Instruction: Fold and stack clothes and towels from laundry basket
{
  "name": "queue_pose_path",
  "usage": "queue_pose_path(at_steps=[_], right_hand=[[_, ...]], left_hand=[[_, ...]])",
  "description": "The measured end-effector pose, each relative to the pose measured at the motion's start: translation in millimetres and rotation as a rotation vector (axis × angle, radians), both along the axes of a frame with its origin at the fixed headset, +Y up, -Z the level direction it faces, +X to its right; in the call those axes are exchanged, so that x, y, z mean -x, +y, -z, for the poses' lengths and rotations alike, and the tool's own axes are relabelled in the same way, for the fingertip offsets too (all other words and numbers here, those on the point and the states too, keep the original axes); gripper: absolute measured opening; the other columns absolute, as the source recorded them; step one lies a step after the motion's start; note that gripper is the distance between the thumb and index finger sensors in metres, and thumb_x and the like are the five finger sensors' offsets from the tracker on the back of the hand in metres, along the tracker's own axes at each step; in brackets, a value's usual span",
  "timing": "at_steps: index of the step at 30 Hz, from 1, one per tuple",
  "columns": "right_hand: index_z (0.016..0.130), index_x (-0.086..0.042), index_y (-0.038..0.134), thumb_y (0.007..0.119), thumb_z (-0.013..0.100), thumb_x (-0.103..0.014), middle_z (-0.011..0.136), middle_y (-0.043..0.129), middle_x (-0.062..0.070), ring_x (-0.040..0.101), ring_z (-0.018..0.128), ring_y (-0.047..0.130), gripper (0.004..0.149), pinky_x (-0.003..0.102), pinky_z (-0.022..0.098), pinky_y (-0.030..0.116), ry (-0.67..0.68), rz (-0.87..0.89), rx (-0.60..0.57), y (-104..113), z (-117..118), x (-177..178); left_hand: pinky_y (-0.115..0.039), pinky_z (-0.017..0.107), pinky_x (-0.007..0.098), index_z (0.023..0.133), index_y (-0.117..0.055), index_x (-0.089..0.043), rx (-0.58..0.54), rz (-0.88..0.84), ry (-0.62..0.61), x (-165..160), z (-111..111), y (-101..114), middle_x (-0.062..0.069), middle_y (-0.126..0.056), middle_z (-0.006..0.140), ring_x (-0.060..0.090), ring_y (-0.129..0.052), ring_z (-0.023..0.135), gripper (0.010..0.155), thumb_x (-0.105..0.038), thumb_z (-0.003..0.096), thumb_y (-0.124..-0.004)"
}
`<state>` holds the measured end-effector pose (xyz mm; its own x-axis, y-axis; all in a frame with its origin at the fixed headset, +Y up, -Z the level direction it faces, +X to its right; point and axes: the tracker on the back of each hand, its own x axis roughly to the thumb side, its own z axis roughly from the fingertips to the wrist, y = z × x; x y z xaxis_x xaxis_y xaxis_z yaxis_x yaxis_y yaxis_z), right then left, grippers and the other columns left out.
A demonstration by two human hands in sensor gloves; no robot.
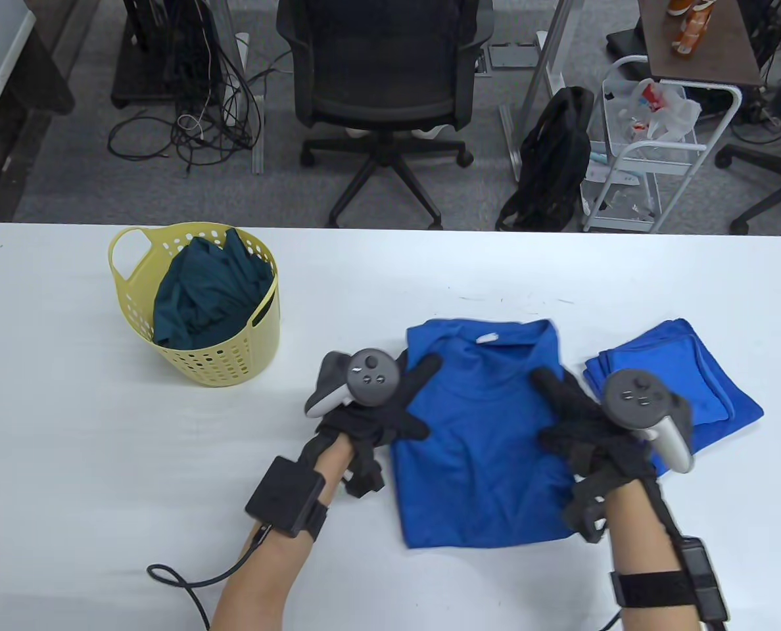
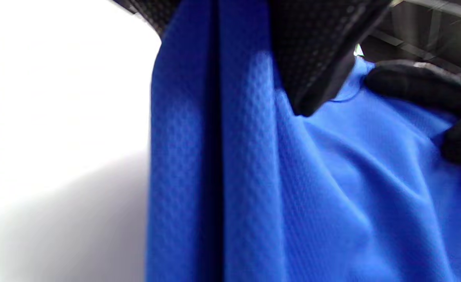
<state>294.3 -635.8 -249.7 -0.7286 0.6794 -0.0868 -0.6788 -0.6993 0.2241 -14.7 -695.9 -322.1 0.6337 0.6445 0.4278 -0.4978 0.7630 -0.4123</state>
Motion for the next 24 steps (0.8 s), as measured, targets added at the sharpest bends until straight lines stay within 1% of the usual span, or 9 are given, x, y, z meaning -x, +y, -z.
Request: queue_pose_path(at_steps=[2,3,4,6,8,13,17,21,24], right_hand=[[0.119,-0.011,0.036,0.085,0.054,-0.004,0.124,0.022,0.021,0.04,0.084,0.076,0.081,0.037,0.046,0.089,-0.195,-0.095,0.039,29.8,0.5,-43.6],[0.119,-0.014,0.032,0.083,0.057,-0.008,0.123,0.013,0.024,0.052,0.095,0.062,0.08,0.057,0.064,0.076,-0.317,-0.15,0.037,39.6,-0.1,-63.2],[0.119,-0.015,0.029,0.078,0.06,-0.01,0.12,0.004,0.027,0.062,0.101,0.041,0.077,0.074,0.069,0.055,-0.428,-0.177,-0.003,43.0,-3.1,-77.1],[0.119,-0.008,0.031,0.073,0.062,-0.008,0.117,0.001,0.034,0.068,0.1,0.025,0.071,0.084,0.066,0.039,-0.465,-0.18,-0.068,40.1,-8.8,-74.7],[0.119,-0.008,0.033,0.071,0.063,-0.01,0.117,0.004,0.035,0.067,0.101,0.028,0.068,0.082,0.066,0.042,-0.271,-0.196,-0.112,25.3,-15.7,-48.6],[0.118,-0.005,0.044,0.073,0.064,-0.017,0.118,0.026,0.04,0.068,0.099,0.042,0.063,0.08,0.064,0.052,0.163,-0.141,-0.163,-37.8,-36.2,61.4],[0.118,-0.004,0.043,0.072,0.065,-0.022,0.118,0.028,0.04,0.067,0.098,0.045,0.063,0.078,0.064,0.054,0.346,-0.03,-0.086,-70.4,-42.2,139.6],[0.119,-0.004,0.04,0.07,0.066,-0.024,0.117,0.027,0.041,0.067,0.098,0.045,0.064,0.077,0.064,0.054,0.369,-0.092,-0.032,-86.1,-44.3,174.9],[0.118,-0.004,0.041,0.07,0.066,-0.024,0.117,0.028,0.041,0.066,0.098,0.047,0.064,0.077,0.064,0.054,0.354,-0.12,-0.038,-97.5,-49.3,180.3]], left_hand=[[-0.093,0.062,0.026,0.119,-0.019,-0.034,0.103,-0.031,-0.002,-42.7,28.2,21.6,0.031,-0.018,0.126,0.03,-0.082,0.095,0.1,-0.051,0.0476,-0.087],[-0.082,0.071,0.047,0.118,-0.011,-0.038,0.202,0.003,0.021,-59.9,42.8,27.8,0.039,-0.008,0.121,0.047,-0.07,0.103,0.095,-0.057,0.051,-0.076],[-0.073,0.074,0.058,0.117,-0.007,-0.039,0.24,0.077,0.099,-68.0,50.6,31.9,0.038,0.0,0.12,0.056,-0.056,0.108,0.092,-0.06,0.0532,-0.07],[-0.069,0.074,0.061,0.12,-0.007,-0.027,0.103,0.19,0.213,-67.2,50.4,33.6,0.042,-0.006,0.119,0.062,-0.051,0.107,0.095,-0.06,0.0545,-0.068],[-0.07,0.072,0.062,0.121,-0.016,-0.021,-0.087,0.275,0.175,-53.8,35.7,33.9,0.041,-0.015,0.12,0.06,-0.053,0.107,0.093,-0.057,0.0541,-0.07],[-0.066,0.074,0.063,0.123,-0.035,-0.025,-0.297,0.469,0.071,27.8,-36.2,49.9,0.033,-0.032,0.127,0.057,-0.053,0.11,0.084,-0.057,0.0544,-0.071],[-0.067,0.075,0.062,0.123,-0.044,-0.027,-0.303,0.512,0.228,128.3,-79.1,83.3,0.03,-0.042,0.128,0.055,-0.058,0.11,0.079,-0.058,0.0554,-0.071],[-0.073,0.074,0.055,0.121,-0.052,-0.023,-0.309,0.516,0.559,223.0,-86.2,123.1,0.024,-0.06,0.124,0.046,-0.074,0.104,0.073,-0.052,0.0577,-0.073],[-0.079,0.07,0.05,0.12,-0.055,-0.024,-0.282,0.524,0.738,275.6,-71.5,144.6,0.021,-0.068,0.119,0.04,-0.083,0.097,0.069,-0.05,0.0585,-0.074]])
